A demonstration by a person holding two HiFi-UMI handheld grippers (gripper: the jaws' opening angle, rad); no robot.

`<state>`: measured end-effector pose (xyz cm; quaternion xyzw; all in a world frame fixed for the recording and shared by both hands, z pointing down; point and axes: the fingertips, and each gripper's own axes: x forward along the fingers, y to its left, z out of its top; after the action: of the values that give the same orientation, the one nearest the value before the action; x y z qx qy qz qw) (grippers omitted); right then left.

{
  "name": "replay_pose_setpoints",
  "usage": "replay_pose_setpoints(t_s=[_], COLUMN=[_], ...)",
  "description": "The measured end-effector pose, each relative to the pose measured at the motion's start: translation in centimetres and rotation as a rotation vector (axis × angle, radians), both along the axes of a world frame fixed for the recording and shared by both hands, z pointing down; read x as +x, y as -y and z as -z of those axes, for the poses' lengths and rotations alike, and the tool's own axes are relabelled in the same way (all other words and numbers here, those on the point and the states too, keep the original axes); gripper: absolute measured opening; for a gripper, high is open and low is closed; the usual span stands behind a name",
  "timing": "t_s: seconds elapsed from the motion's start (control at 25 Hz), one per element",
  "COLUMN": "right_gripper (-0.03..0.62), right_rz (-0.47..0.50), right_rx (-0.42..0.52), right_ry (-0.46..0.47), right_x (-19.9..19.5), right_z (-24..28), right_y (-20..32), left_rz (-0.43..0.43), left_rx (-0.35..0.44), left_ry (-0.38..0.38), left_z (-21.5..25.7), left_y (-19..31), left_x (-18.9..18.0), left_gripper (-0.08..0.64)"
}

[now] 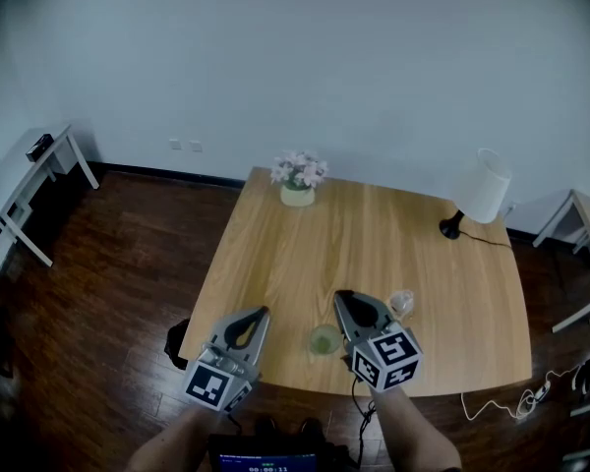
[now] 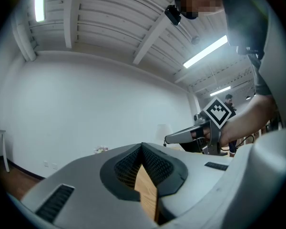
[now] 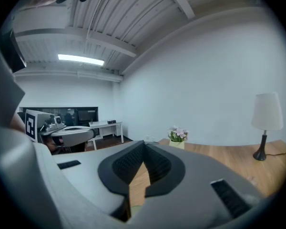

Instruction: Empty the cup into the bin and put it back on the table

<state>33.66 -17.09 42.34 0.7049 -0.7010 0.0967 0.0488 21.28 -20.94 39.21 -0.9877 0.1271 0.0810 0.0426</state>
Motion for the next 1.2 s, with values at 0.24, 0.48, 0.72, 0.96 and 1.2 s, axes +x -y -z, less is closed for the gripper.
replay_pose_setpoints(t_s=[0.24, 0.48, 0.72, 0.96, 1.2], right_gripper=[0.0, 0.119, 0.272, 0.401, 0.433], right_rz=[0.057, 0.173, 0.262, 0.366, 0.343], right_rx=[-0.009, -0.098, -0.242, -0.381, -0.448], right_ry=[0.017, 0.006, -0.023, -0.064, -0.099], right_x=[-0.3, -1.6, -2.7, -4.4, -3.5], right_z=[-2.7, -7.0, -12.3, -16.5, -19.6], right_y=[2.1, 3.1, 2.5, 1.3, 0.1], left_rz=[0.025, 0.08, 0.108, 0.081, 0.15], left_rx=[-0.048, -0.109, -0.173, -0.255, -0.309], left_ry=[0.044, 0.121, 0.177, 0.239, 0.299], left_z=[-3.4, -7.1, -9.9, -13.6, -16.1], left_y=[1.3, 2.2, 2.3, 1.4, 1.9], left_x=[1.6, 2.6, 3.2, 3.2, 3.1], left_gripper=[-0.009, -0.009, -0.009, -0.009, -0.008])
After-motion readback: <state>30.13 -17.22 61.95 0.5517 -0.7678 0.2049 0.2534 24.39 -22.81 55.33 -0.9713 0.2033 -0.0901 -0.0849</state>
